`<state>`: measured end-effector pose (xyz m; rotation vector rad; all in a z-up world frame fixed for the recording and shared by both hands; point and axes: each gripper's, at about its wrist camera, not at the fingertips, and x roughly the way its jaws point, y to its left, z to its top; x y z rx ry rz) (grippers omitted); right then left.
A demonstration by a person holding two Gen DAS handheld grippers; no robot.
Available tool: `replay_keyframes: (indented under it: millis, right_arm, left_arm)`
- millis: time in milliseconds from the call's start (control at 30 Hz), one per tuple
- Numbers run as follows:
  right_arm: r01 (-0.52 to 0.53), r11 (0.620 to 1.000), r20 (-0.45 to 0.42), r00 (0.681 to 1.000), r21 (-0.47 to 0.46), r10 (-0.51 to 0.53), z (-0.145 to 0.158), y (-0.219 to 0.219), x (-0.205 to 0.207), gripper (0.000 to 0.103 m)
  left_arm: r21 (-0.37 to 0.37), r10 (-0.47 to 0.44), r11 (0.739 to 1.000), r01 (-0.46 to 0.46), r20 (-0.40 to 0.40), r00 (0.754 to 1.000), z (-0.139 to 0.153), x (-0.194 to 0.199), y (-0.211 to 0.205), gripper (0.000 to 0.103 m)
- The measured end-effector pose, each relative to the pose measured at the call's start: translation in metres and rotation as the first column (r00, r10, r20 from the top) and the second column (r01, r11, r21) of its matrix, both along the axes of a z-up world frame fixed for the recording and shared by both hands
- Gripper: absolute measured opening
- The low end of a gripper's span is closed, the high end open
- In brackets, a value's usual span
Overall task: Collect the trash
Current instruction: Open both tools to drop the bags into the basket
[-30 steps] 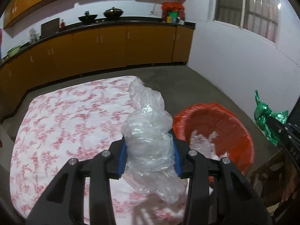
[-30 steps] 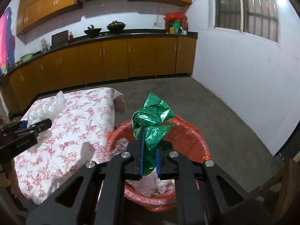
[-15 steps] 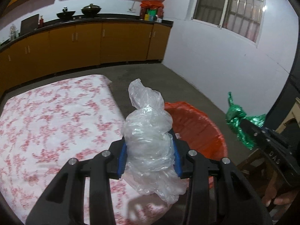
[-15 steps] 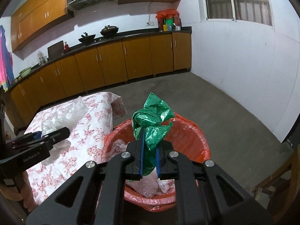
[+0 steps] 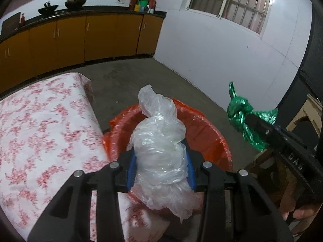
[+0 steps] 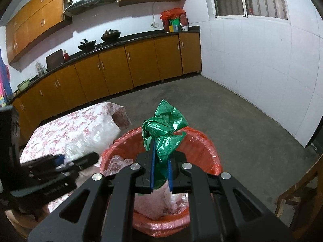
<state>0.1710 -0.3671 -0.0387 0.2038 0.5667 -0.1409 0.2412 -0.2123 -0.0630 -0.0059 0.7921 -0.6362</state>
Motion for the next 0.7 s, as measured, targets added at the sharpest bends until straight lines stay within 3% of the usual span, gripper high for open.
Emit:
replay_keyframes:
  millis: [233, 300, 367, 433, 567, 633, 700]
  right_arm:
    - [-0.005, 0.999, 0.007, 1.000, 0.038, 0.005, -0.005, -0.008, 0.005, 0.011]
    - [-0.002, 0.998, 0.011, 1.000, 0.062, 0.001, -0.007, -0.012, 0.005, 0.014]
    - [-0.009, 0.996, 0.016, 1.000, 0.090, 0.008, -0.008, -0.017, 0.004, 0.023]
    - [-0.012, 0.996, 0.021, 1.000, 0.093, 0.010, -0.008, -0.019, 0.002, 0.045]
    - [0.007, 0.995, 0.026, 1.000, 0.100, -0.009, -0.008, -0.020, -0.006, 0.057]
    - [0.037, 0.995, 0.031, 0.999, 0.096, -0.040, -0.008, -0.022, -0.013, 0.078]
    - [0.083, 0.994, 0.042, 0.995, 0.070, -0.086, -0.005, -0.021, -0.023, 0.091]
  left_arm:
    - [0.008, -0.028, 1.000, 0.028, -0.054, 0.998, -0.020, 0.011, -0.019, 0.040]
    - [0.014, -0.030, 0.999, 0.031, -0.070, 0.997, -0.026, 0.012, -0.021, 0.045]
    - [0.017, -0.026, 0.999, 0.028, -0.084, 0.996, -0.032, 0.013, -0.021, 0.053]
    - [0.020, -0.024, 0.999, 0.026, -0.091, 0.996, -0.036, 0.014, -0.020, 0.055]
    - [0.030, -0.008, 0.999, 0.011, -0.095, 0.995, -0.038, 0.014, -0.011, 0.059]
    - [0.036, 0.010, 0.999, -0.007, -0.082, 0.997, -0.036, 0.011, -0.002, 0.064]
    - [0.045, 0.045, 0.998, -0.043, -0.046, 0.998, -0.032, 0.004, 0.011, 0.070]
